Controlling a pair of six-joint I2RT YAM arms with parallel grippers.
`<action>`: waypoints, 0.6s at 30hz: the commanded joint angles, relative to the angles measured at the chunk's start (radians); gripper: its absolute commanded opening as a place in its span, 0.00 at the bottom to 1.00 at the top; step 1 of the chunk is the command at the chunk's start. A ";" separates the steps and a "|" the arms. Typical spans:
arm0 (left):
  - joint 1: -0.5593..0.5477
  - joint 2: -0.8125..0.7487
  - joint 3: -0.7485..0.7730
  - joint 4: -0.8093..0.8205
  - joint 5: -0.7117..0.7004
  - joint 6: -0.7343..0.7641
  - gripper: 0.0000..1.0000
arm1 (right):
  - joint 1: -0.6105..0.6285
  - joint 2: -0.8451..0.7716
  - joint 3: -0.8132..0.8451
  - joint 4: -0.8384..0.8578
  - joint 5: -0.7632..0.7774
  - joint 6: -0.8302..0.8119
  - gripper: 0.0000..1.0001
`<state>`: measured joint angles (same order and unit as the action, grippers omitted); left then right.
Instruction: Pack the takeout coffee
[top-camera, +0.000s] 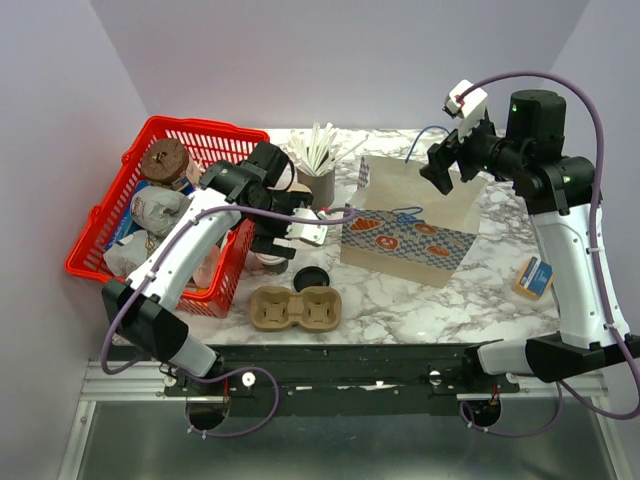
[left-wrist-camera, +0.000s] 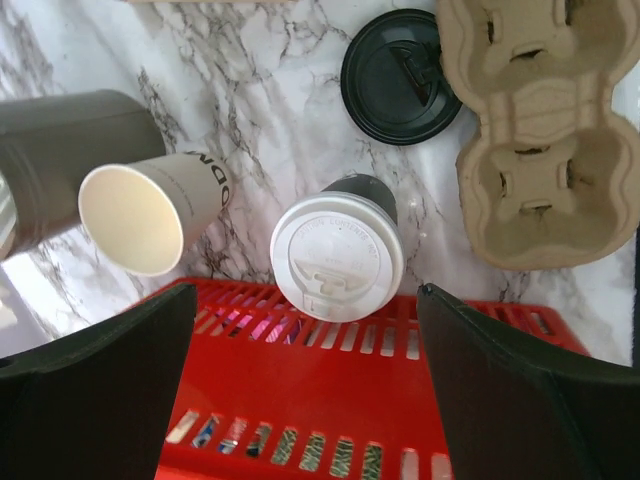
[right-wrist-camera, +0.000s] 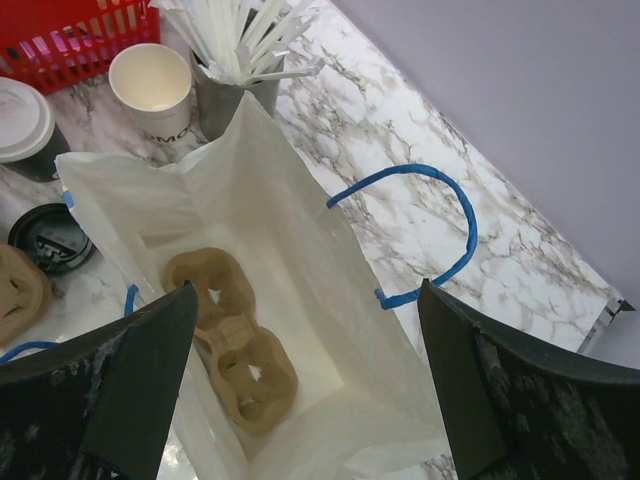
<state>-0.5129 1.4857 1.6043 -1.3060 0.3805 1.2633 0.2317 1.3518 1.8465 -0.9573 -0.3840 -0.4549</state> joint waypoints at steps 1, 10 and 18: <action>0.016 0.071 -0.029 -0.082 0.066 0.185 0.99 | -0.005 -0.005 0.016 -0.038 -0.032 0.002 1.00; 0.042 0.165 -0.043 -0.061 -0.015 0.191 0.99 | -0.005 -0.062 -0.070 -0.017 -0.013 -0.007 1.00; 0.060 0.196 -0.058 -0.059 -0.057 0.193 0.98 | -0.005 -0.049 -0.075 -0.014 -0.009 -0.013 1.00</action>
<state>-0.4637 1.6745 1.5459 -1.3304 0.3473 1.4185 0.2298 1.3048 1.7763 -0.9707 -0.3901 -0.4622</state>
